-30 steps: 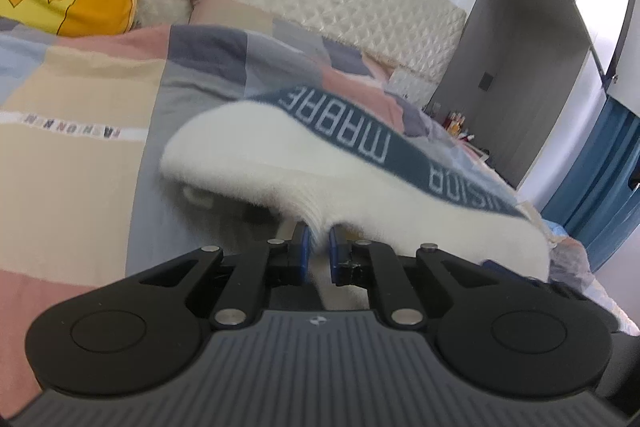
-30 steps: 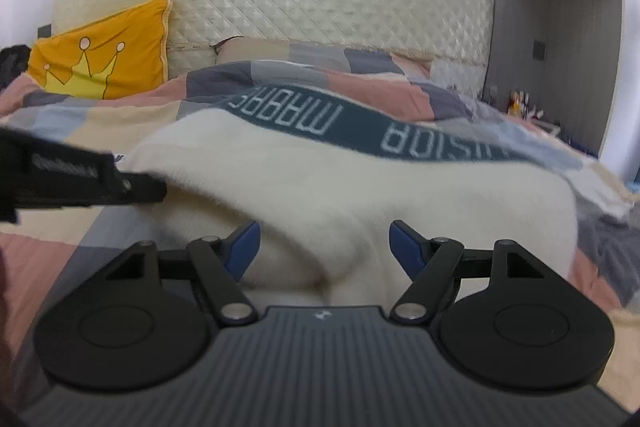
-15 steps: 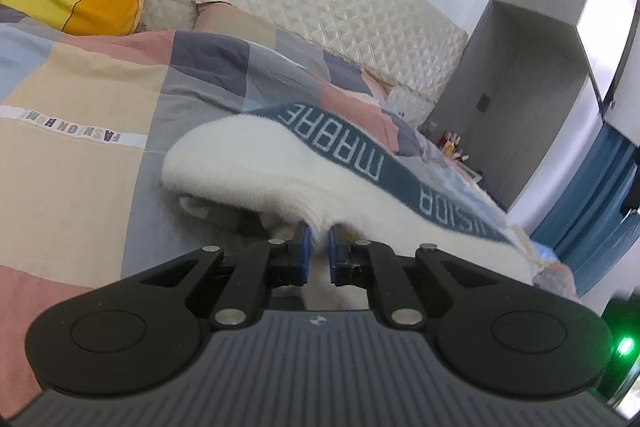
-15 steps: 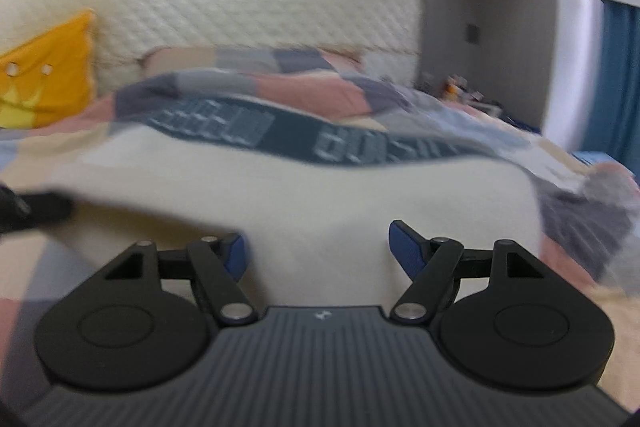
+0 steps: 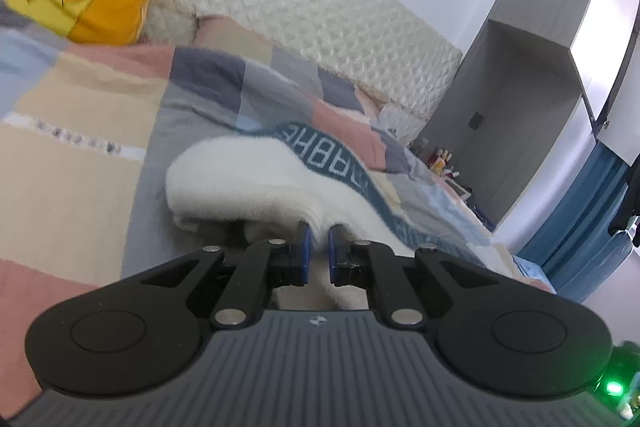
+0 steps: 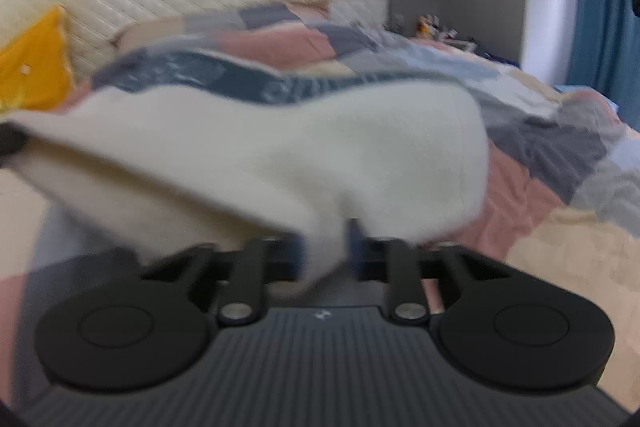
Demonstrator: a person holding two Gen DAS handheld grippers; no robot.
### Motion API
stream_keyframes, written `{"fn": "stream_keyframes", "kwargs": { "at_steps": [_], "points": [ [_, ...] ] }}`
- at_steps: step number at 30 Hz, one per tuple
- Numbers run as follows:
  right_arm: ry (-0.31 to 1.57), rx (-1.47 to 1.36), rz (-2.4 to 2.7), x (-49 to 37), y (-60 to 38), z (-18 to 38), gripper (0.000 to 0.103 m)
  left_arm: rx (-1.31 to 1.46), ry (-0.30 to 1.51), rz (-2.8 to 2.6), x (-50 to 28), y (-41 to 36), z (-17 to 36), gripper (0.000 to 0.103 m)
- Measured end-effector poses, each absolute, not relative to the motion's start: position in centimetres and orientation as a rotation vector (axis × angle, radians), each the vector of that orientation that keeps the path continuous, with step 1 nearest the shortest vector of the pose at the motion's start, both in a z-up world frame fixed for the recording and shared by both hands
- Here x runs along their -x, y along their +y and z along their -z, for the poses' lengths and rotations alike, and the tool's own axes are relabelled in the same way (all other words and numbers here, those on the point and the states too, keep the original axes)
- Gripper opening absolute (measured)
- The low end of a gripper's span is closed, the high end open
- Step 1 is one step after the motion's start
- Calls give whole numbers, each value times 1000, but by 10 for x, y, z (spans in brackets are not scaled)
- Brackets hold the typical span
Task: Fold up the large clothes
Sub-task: 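Close the left tool on the sweater edge while the right tool approaches, then close the right tool on the sweater edge while the left tool holds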
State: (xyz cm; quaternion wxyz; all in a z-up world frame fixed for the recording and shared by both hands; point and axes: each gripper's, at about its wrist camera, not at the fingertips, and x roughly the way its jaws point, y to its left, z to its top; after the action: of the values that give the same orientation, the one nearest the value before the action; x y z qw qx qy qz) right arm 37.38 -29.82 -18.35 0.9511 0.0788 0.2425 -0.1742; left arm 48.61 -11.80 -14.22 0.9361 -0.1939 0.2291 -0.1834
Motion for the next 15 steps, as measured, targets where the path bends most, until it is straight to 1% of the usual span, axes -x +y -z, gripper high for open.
{"fn": "stream_keyframes", "kwargs": {
  "at_steps": [1,9,12,15],
  "points": [
    [472,-151,341,-369,-295,174,10,384,456,370,-482,-117,134,11],
    [378,-126,243,-320,-280,101,10,354,404,366,-435,-100,69,11],
    [364,-128,207,-295,-273,81,10,337,407,352,-408,-87,53,10],
    [357,-129,186,-269,-266,73,9,330,415,346,-378,-73,49,10]
  ]
}}
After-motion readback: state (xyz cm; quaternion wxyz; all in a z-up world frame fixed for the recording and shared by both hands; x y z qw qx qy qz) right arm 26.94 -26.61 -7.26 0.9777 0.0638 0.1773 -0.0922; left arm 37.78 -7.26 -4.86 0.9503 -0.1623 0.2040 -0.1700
